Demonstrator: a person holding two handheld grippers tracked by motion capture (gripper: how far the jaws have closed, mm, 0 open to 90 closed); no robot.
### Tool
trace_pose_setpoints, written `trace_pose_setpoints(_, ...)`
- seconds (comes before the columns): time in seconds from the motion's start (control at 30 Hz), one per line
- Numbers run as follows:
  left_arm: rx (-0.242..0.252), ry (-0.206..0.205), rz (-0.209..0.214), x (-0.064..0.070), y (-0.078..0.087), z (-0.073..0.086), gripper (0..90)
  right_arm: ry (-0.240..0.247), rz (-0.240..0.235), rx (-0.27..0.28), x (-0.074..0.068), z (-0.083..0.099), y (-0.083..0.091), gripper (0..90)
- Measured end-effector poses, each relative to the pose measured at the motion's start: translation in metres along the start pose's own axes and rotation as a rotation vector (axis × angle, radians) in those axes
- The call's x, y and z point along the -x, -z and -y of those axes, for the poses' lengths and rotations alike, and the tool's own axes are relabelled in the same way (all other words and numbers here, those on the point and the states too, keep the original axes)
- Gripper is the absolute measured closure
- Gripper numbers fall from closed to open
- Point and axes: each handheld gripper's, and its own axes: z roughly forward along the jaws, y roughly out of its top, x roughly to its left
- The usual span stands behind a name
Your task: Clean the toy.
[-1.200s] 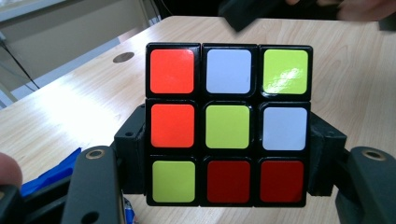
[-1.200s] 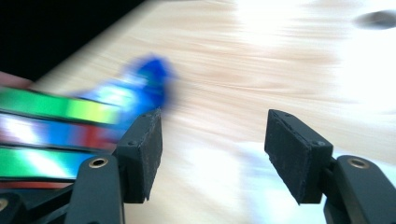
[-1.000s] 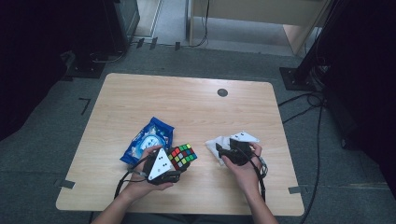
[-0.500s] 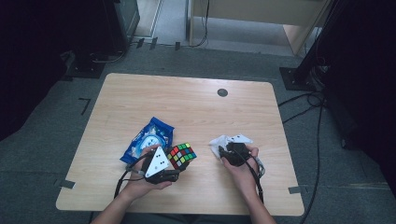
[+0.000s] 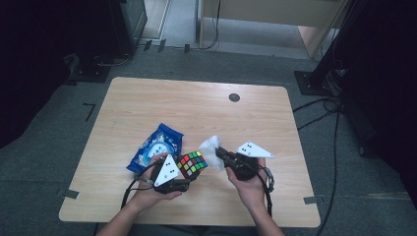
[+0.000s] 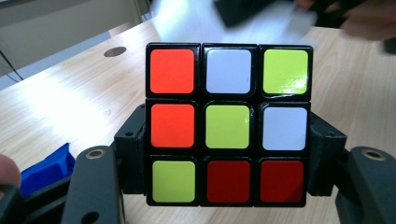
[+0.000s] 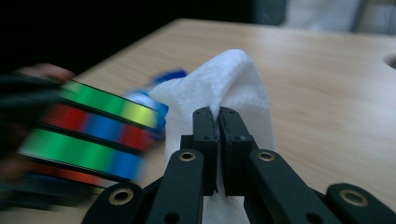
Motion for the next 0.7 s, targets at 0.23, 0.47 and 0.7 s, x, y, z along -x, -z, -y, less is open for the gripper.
trace_pose_setpoints(0.23,0.026,-0.016,0.032,0.004,0.002,-0.002,33.8,0.089,-0.189,0.014,-0.054,-0.011,-0.002,87.1)
trace_pose_setpoints(0.47,0.046,-0.017,0.039,0.002,0.007,-0.002,34.0,0.051,-0.150,0.007,-0.041,-0.004,-0.007,86.8)
trace_pose_setpoints(0.7,0.102,0.020,0.045,-0.006,0.016,-0.006,34.1,0.000,-0.009,-0.100,-0.008,0.012,-0.018,86.8)
